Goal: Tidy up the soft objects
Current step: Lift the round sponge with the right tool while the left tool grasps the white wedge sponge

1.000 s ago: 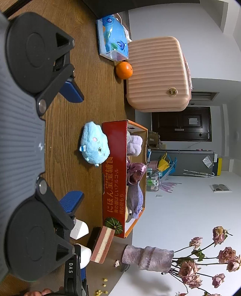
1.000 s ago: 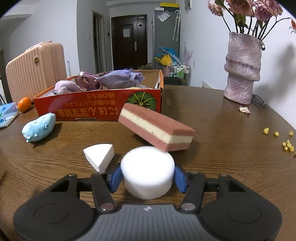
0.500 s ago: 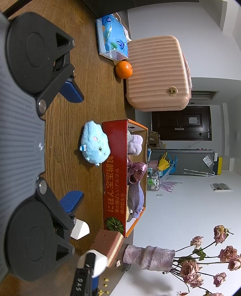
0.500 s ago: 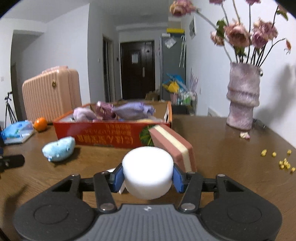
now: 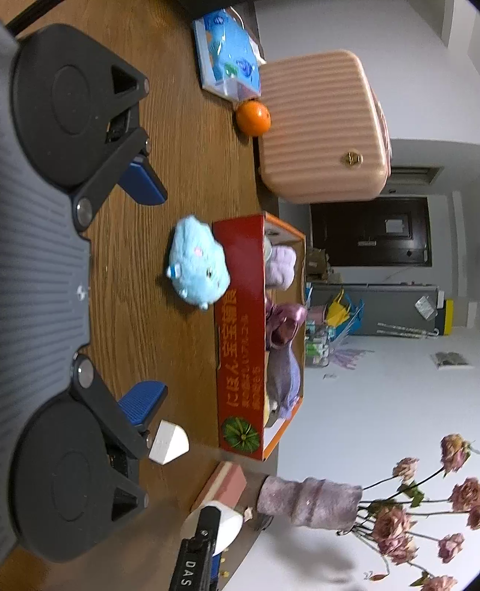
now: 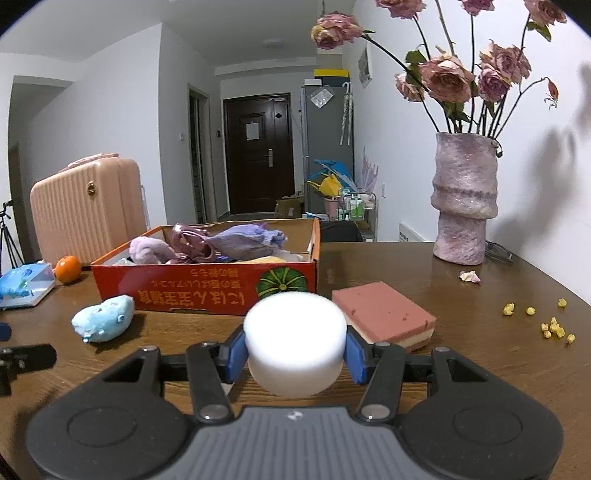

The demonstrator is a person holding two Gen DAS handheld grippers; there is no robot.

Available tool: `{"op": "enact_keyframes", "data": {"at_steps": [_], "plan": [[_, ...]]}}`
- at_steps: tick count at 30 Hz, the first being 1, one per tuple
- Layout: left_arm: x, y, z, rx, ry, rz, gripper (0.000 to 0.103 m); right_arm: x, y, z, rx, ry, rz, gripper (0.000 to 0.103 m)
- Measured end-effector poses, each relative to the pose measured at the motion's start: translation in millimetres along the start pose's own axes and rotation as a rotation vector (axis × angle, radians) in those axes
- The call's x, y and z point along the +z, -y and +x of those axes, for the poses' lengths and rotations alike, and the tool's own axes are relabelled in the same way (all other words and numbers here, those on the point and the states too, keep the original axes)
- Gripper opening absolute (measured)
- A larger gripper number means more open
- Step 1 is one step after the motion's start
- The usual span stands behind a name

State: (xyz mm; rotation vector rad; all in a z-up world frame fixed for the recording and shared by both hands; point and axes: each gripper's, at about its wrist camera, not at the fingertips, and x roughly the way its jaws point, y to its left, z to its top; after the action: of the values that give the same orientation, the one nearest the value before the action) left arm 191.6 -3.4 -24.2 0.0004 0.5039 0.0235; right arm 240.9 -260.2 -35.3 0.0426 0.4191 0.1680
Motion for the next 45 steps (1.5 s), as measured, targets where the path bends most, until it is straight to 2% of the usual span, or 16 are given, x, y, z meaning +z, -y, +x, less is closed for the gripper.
{"op": "enact_keyframes", "data": {"at_steps": [16, 27, 33, 38, 42, 45], "plan": [[10, 69, 41, -0.083, -0.073, 0.051, 0.103, 0, 25, 7, -0.030, -0.006, 0.024, 0.054], [12, 118, 70, -0.091, -0.105, 0.114, 0.103, 1, 43, 6, -0.052, 0.001, 0.024, 0.054], [13, 131, 83, -0.082, -0.122, 0.123, 0.098, 1, 54, 8, -0.071, -0.003, 0.032, 0.054], [14, 138, 93, -0.088, -0.142, 0.138, 0.079, 1, 57, 9, -0.074, -0.006, 0.032, 0.054], [14, 140, 101, -0.108, -0.166, 0.135, 0.072, 1, 56, 9, -0.071, -0.008, 0.029, 0.054], [14, 141, 103, -0.104, -0.167, 0.134, 0.062, 0, 56, 9, -0.071, -0.009, 0.028, 0.054]]}}
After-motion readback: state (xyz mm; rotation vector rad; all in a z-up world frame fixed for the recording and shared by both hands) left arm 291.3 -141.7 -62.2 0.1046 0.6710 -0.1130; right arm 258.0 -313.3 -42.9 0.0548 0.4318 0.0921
